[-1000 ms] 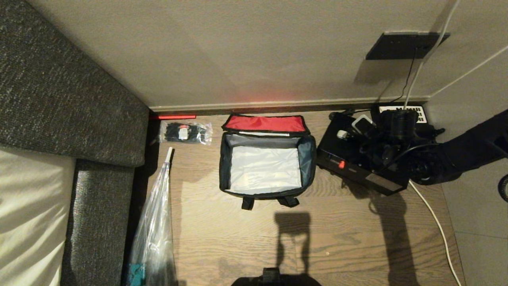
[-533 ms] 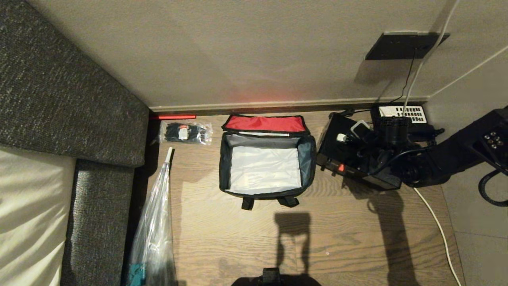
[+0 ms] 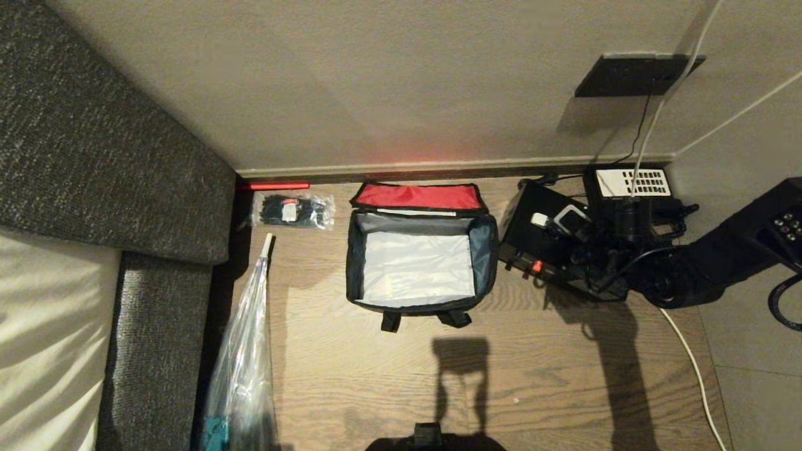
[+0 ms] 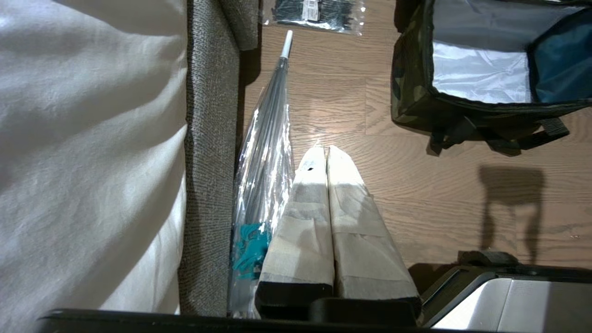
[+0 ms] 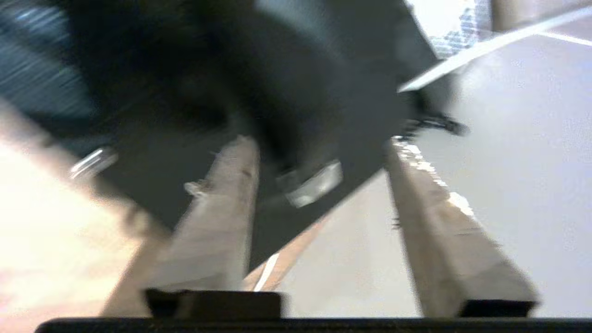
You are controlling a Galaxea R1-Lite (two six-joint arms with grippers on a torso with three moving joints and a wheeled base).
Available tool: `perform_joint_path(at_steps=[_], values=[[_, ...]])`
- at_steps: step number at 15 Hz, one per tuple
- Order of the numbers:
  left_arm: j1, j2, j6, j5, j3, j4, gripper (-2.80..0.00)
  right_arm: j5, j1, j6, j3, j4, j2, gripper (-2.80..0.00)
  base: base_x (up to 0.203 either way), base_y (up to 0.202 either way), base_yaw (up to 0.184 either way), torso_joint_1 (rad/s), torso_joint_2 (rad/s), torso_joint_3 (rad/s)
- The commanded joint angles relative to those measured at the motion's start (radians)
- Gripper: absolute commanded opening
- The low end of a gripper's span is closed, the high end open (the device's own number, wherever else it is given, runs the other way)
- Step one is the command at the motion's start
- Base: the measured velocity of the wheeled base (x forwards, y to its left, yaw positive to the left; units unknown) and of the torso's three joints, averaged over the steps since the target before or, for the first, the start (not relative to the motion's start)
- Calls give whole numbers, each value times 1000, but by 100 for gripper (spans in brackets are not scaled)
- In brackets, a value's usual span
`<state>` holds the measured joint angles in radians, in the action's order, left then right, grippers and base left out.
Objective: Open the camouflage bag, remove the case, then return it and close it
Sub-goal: Release the handle, then grip the handle again
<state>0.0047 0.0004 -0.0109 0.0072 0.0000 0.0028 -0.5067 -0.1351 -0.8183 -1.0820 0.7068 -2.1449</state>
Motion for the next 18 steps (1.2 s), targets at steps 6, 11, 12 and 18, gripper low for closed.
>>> perform_joint_path(at_steps=[6,11,12,18], values=[[0,-2,0,0,3,0,-280,65,-2,8,221,-114,360,0,0,0,0,0,0,0],[1,-2,-1,0,3,0,-280,75,-2,63,356,-341,778,-280,0,0,0,0,0,0],[0,-2,-1,0,3,0,-280,74,-3,74,396,-402,878,-280,0,0,0,0,0,0],[0,-2,0,0,3,0,-280,69,3,194,677,-693,1513,-280,0,0,0,0,0,0]])
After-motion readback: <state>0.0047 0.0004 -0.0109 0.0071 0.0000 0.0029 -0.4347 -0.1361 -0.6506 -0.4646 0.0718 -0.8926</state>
